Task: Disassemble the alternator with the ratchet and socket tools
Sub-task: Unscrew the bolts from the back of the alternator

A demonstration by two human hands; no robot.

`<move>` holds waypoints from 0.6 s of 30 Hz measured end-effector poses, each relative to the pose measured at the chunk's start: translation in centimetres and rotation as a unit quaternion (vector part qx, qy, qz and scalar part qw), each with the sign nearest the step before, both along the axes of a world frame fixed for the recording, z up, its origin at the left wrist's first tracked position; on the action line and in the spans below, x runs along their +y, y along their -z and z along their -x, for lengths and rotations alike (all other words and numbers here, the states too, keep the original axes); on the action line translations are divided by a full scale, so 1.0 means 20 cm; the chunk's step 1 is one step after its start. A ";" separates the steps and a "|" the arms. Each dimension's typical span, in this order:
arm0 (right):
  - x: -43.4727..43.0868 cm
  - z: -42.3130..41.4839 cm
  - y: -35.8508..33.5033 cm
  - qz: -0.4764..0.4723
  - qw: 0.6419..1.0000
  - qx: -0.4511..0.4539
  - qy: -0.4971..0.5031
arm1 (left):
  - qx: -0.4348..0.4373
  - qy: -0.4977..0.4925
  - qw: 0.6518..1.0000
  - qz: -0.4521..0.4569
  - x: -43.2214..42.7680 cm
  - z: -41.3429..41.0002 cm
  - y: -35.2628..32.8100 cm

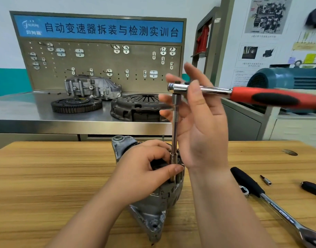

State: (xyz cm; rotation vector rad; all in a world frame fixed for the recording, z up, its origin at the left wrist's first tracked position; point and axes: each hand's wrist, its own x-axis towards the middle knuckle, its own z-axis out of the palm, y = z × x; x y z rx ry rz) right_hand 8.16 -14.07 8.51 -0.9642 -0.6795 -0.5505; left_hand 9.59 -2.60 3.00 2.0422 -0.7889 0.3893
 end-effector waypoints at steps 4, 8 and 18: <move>0.00 0.01 -0.01 0.063 0.989 -0.088 0.096 | -0.004 -0.018 1.000 0.010 -0.01 0.00 0.01; 0.02 0.01 0.00 0.047 0.997 -0.048 0.050 | -0.020 -0.017 1.000 -0.001 -0.02 0.00 0.02; 0.01 0.01 0.01 -0.012 1.000 0.027 -0.003 | 0.007 0.024 0.999 0.024 0.01 -0.01 0.01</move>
